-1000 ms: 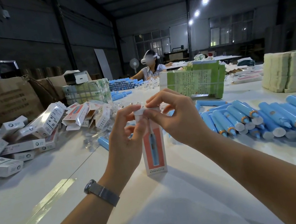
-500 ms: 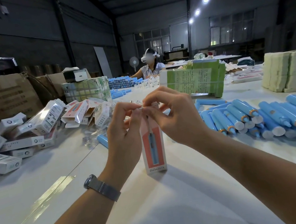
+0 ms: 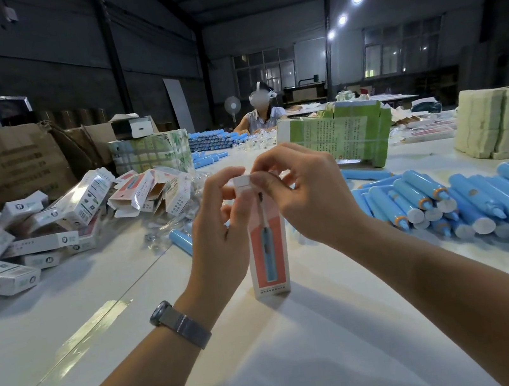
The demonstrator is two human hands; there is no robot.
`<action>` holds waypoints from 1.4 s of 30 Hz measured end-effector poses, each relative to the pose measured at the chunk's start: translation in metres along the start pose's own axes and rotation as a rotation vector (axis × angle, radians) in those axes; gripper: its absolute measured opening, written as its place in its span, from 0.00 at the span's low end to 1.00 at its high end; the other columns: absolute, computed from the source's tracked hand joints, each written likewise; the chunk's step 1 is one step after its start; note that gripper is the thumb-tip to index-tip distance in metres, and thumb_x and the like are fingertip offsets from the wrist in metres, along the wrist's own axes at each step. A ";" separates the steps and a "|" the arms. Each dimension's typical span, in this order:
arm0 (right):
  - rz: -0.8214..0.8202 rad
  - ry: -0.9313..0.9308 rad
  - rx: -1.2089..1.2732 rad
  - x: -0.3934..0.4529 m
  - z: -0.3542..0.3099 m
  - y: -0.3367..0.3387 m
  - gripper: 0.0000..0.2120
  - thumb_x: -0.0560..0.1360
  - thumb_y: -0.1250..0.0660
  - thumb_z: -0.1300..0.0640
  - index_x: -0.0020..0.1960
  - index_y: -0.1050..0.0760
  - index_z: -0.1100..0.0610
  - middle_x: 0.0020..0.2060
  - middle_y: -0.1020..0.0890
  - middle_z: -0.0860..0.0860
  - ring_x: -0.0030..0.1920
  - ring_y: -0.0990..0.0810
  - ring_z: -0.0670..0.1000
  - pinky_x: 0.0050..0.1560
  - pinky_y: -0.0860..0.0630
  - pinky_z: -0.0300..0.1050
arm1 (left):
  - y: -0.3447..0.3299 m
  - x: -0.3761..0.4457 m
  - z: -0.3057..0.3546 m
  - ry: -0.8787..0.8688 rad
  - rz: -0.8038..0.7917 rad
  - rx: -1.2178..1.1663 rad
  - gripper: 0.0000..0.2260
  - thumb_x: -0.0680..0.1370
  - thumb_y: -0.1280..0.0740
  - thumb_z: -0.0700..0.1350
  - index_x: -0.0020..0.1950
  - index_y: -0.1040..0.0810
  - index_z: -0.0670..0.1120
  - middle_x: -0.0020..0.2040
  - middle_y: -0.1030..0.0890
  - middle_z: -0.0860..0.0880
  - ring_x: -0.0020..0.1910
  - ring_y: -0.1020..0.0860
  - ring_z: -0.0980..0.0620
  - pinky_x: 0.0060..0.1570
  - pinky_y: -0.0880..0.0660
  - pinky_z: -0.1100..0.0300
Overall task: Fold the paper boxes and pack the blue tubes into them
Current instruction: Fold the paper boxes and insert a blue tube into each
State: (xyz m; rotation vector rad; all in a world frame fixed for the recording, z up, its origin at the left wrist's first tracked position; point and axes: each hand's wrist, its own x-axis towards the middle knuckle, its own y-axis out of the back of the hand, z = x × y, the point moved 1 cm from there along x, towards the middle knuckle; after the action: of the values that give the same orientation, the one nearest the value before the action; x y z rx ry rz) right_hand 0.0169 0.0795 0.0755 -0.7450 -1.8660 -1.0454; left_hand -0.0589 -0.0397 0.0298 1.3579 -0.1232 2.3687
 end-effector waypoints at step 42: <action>-0.034 -0.062 0.107 -0.005 0.023 0.006 0.05 0.74 0.26 0.58 0.47 0.20 0.58 0.49 0.17 0.48 0.45 0.18 0.47 0.38 0.19 0.51 | 0.001 -0.001 -0.009 0.053 0.015 0.011 0.11 0.79 0.42 0.43 0.55 0.31 0.59 0.48 0.22 0.60 0.47 0.20 0.60 0.38 0.21 0.63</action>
State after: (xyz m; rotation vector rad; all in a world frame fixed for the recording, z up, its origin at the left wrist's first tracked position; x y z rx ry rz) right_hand 0.0152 0.1018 0.0663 -0.6922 -1.9779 -0.9446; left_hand -0.0658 -0.0390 0.0243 1.3028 -0.1056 2.4192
